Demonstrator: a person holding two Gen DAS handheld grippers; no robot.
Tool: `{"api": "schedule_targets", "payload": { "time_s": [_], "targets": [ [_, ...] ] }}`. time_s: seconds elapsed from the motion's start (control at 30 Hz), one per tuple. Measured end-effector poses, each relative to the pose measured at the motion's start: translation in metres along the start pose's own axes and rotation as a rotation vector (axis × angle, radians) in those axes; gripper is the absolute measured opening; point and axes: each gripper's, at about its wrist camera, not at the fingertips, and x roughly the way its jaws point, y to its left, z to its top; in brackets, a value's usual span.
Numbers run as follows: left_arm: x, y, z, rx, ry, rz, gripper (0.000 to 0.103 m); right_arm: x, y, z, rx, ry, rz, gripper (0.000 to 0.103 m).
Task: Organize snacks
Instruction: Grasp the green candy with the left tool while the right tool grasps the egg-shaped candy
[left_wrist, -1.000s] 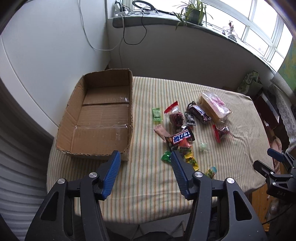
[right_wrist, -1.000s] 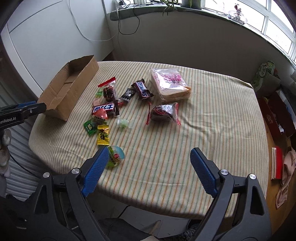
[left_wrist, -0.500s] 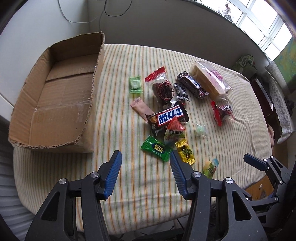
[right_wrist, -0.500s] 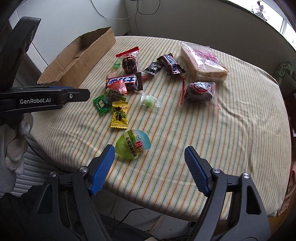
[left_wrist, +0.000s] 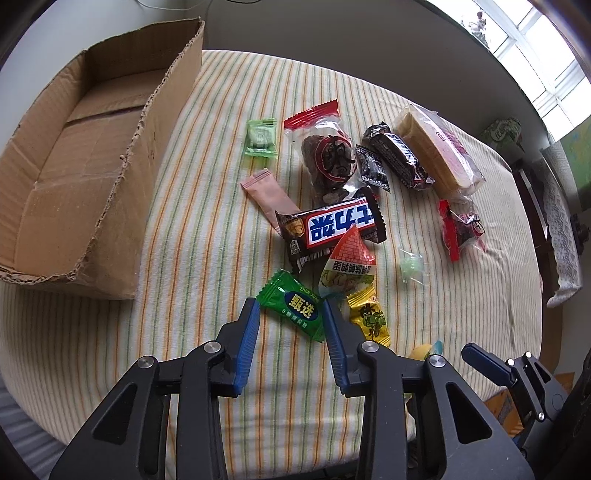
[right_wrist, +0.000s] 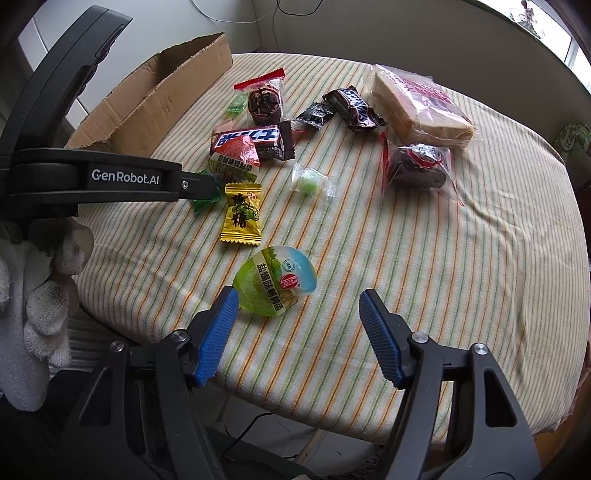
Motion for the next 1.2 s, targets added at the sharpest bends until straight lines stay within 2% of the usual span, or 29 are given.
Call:
{"api": "schedule_targets", "payload": {
  "time_s": [0.23, 0.53, 0.63, 0.73, 0.8, 1.07, 1.2],
  "targets": [
    [0.008, -0.006, 0.004, 0.017, -0.017, 0.033, 0.033, 0.007, 0.002, 0.004, 0.018, 0.002, -0.002, 0.071],
    [0.015, -0.023, -0.002, 0.123, -0.052, 0.125, 0.034, 0.023, 0.011, 0.007, 0.004, -0.001, -0.048, 0.071],
    [0.017, -0.026, -0.006, 0.153, -0.070, 0.148, 0.028, 0.025, 0.014, 0.009, -0.010, -0.013, -0.060, 0.070],
    [0.013, -0.019, -0.010, 0.158, -0.075, 0.142, 0.020, 0.023, 0.010, 0.010, 0.005, -0.021, -0.055, 0.055],
    [0.010, -0.012, -0.011, 0.144, -0.073, 0.127, 0.019, 0.022, 0.007, 0.014, 0.013, -0.018, -0.047, 0.040],
    [-0.004, 0.010, -0.020, 0.114, -0.064, 0.105, 0.018, 0.021, -0.006, 0.019, 0.051, -0.021, 0.016, 0.035],
    [-0.011, 0.019, -0.024, 0.099, -0.069, 0.106, 0.018, 0.018, -0.010, 0.023, 0.063, -0.032, 0.015, 0.033]
  ]
}}
